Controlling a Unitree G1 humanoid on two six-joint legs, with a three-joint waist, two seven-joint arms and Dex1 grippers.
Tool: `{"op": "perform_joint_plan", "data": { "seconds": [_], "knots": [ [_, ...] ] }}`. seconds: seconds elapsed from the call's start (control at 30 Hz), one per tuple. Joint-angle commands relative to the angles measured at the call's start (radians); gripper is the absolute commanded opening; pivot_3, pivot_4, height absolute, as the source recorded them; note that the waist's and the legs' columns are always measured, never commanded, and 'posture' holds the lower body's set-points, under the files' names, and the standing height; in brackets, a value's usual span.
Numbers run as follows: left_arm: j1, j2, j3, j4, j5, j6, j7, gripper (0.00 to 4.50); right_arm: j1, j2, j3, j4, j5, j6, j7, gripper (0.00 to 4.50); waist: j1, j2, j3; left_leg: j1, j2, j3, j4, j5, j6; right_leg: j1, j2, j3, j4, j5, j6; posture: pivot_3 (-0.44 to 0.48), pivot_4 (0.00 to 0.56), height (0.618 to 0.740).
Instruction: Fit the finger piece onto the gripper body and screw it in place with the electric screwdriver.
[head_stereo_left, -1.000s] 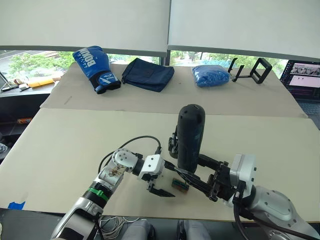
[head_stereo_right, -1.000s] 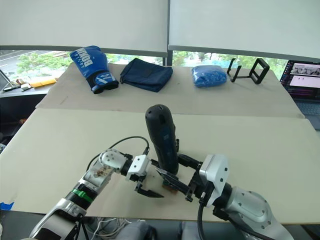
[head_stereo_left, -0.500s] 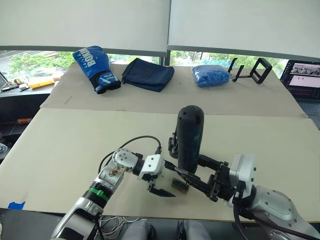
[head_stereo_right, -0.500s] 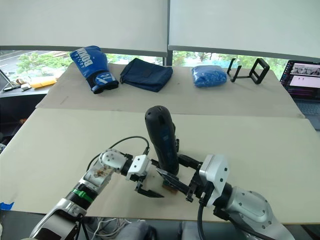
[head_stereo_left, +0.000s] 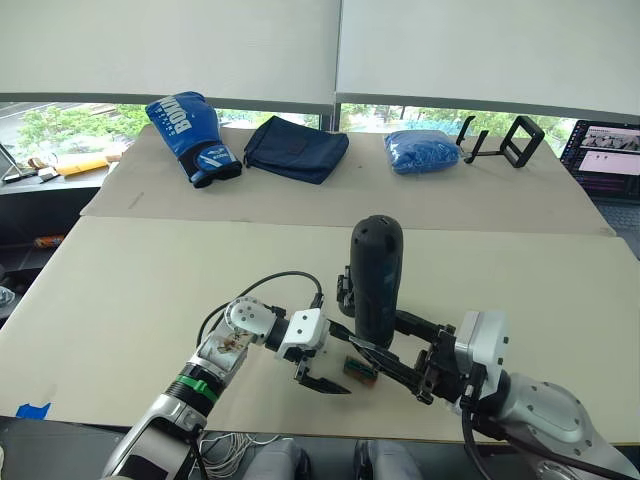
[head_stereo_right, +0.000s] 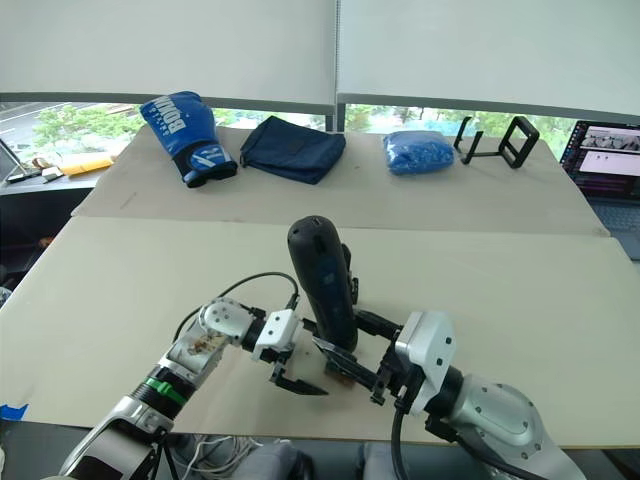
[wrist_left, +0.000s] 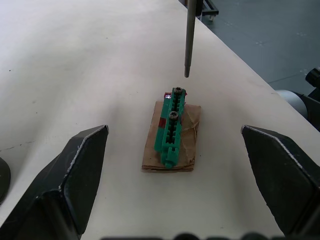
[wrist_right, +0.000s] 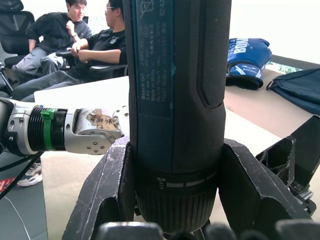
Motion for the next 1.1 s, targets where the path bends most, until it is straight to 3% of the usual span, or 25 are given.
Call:
{"op": "perform_joint_plan", "data": {
  "seconds": [0.03, 0.33, 1.1],
  "knots": [
    [-0.012, -0.005, 0.000, -0.023, -0.012, -0.012, -0.001, 4.50, -0.001, 0.014, -0.001, -0.022, -0.009, -0.043, 0.006, 1.90, 0.000, 0.000, 0.000, 0.000, 0.000, 0.000, 0.000, 0.000, 0.000, 0.000, 0.000, 0.000, 0.000, 0.000, 0.000, 0.000, 0.150, 0.740],
    [-0.012, -0.003, 0.001, -0.024, -0.013, -0.010, -0.003, 4.50, -0.052, 0.031, -0.013, 0.057, -0.012, -0.057, 0.044, 1.90, -0.001, 0.000, 0.000, 0.000, 0.000, 0.000, 0.000, 0.000, 0.000, 0.000, 0.000, 0.000, 0.000, 0.000, 0.000, 0.000, 0.150, 0.740],
    [-0.012, 0.000, 0.010, -0.032, -0.024, 0.013, 0.002, 4.50, -0.028, 0.025, -0.028, 0.014, 0.006, -0.068, 0.058, 1.90, 0.000, 0.000, 0.000, 0.000, 0.000, 0.000, 0.000, 0.000, 0.000, 0.000, 0.000, 0.000, 0.000, 0.000, 0.000, 0.000, 0.150, 0.740]
  ]
}}
